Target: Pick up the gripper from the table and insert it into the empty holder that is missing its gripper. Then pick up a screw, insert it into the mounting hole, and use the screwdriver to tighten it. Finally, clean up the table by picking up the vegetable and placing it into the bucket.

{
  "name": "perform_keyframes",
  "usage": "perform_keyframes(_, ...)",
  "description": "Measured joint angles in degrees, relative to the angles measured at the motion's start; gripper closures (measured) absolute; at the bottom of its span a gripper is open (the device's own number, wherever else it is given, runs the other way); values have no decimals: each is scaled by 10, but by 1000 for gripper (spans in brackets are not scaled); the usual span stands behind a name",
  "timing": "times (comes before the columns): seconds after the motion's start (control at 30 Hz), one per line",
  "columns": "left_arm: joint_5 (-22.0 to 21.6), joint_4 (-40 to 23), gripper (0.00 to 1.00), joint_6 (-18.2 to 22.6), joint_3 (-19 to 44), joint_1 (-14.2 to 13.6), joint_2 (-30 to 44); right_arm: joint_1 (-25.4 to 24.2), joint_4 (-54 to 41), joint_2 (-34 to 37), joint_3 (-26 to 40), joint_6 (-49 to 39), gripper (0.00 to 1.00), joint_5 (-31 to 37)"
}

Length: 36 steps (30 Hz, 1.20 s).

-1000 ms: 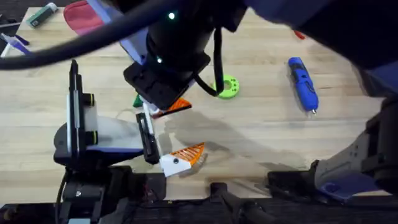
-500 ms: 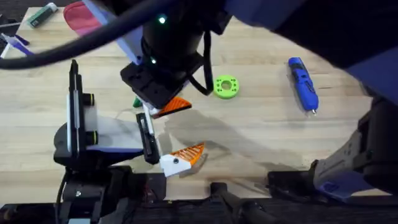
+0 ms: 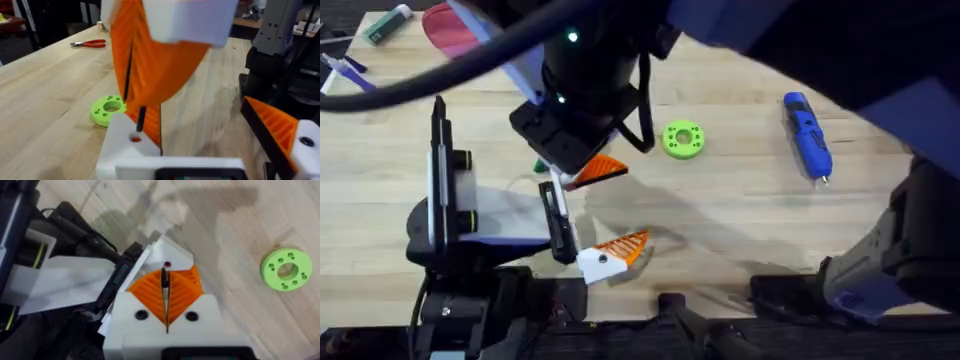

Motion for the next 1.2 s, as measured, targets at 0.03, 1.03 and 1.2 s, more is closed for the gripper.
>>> perform_keyframes(0.03, 0, 0, 16, 0, 0, 0, 0, 0, 0, 1, 0, 0, 995, 0)
perform_keyframes(1.03, 0, 0, 14, 0, 0, 0, 0, 14, -2, 4, 0, -116, 995, 31)
perform_keyframes(1.2, 0, 0, 15, 0, 0, 0, 0, 14, -2, 4, 0, -129, 995, 34)
